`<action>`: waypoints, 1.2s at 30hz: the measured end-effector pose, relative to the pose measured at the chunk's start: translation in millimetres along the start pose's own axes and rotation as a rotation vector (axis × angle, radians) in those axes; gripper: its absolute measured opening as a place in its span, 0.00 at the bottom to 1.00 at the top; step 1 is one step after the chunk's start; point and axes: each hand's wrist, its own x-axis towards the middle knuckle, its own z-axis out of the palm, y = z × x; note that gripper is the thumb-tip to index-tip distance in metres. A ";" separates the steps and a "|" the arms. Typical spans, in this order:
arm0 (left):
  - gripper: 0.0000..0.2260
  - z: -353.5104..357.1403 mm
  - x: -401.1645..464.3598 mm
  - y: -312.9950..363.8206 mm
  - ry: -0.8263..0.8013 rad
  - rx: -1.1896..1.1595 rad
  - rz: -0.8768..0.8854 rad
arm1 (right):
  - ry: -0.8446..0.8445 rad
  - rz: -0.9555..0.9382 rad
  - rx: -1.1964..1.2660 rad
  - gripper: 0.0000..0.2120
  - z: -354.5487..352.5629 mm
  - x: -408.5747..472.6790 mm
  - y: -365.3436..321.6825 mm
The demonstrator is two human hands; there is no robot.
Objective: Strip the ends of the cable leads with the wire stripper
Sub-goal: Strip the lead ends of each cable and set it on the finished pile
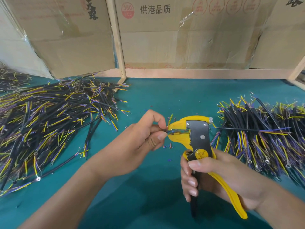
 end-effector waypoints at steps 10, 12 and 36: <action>0.06 -0.1 -0.3 0.7 -0.014 0.033 -0.030 | 0.014 0.054 0.041 0.19 1.3 -0.7 2.3; 0.06 -0.1 -0.2 1.2 -0.013 0.039 -0.028 | 0.016 0.057 0.042 0.19 2.1 -1.0 2.3; 0.11 -21.1 -2.5 -3.2 0.038 0.204 -0.045 | 0.215 0.024 0.049 0.22 9.4 -6.9 -8.8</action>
